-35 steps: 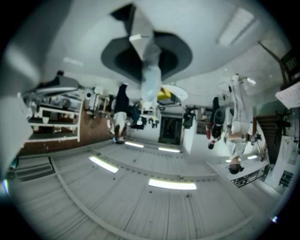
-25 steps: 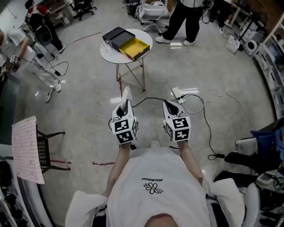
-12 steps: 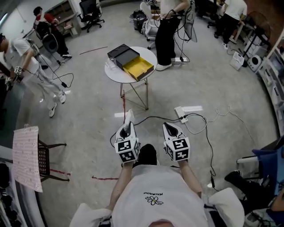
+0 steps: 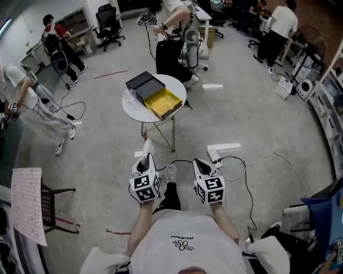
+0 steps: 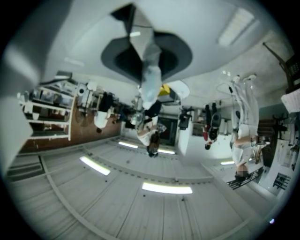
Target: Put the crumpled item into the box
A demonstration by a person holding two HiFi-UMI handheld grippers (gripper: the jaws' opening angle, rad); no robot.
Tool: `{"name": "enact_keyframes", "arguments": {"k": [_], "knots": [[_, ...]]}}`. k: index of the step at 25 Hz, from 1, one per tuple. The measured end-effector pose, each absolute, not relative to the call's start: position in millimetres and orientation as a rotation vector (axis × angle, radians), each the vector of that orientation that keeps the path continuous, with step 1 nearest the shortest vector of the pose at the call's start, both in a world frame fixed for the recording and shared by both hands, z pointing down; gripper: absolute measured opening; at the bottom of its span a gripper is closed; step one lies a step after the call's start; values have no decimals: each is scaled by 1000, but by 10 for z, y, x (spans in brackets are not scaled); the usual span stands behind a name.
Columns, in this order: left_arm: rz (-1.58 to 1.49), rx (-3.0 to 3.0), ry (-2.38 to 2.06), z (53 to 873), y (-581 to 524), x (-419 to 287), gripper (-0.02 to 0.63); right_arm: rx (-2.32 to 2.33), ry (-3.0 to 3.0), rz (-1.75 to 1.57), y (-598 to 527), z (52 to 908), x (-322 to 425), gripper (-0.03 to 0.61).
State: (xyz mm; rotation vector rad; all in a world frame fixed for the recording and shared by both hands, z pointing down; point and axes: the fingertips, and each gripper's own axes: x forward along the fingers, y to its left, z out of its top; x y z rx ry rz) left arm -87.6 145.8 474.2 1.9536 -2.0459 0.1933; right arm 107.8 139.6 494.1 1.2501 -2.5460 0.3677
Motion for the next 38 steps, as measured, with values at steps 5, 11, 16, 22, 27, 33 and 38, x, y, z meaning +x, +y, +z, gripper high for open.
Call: {"name": "enact_keyframes", "arguments": {"k": [5, 11, 16, 22, 27, 33, 38], "knots": [[174, 1964, -2076, 4628, 965, -1045, 49, 1313, -2530, 404, 950, 4968, 1078, 0], [170, 1995, -2030, 4581, 220, -1226, 48, 1344, -2486, 436, 256, 4976, 881, 0], [201, 2017, -1968, 4689, -504, -1381, 48, 1365, -2464, 412, -450, 4974, 574, 0], [223, 2013, -1908, 4893, -1251, -1587, 48, 1316, -2421, 429, -1118, 5060, 213, 0], [240, 1989, -1898, 5023, -1628, -1737, 48, 1247, -2400, 434, -1405, 5136, -28, 0], [240, 1951, -1917, 5091, -1839, -1823, 48, 1241, -2407, 431, -1857, 5156, -85, 0], [201, 1908, -1995, 5009, -2039, -1915, 48, 1195, -2467, 391, -2261, 5086, -211, 0]]}}
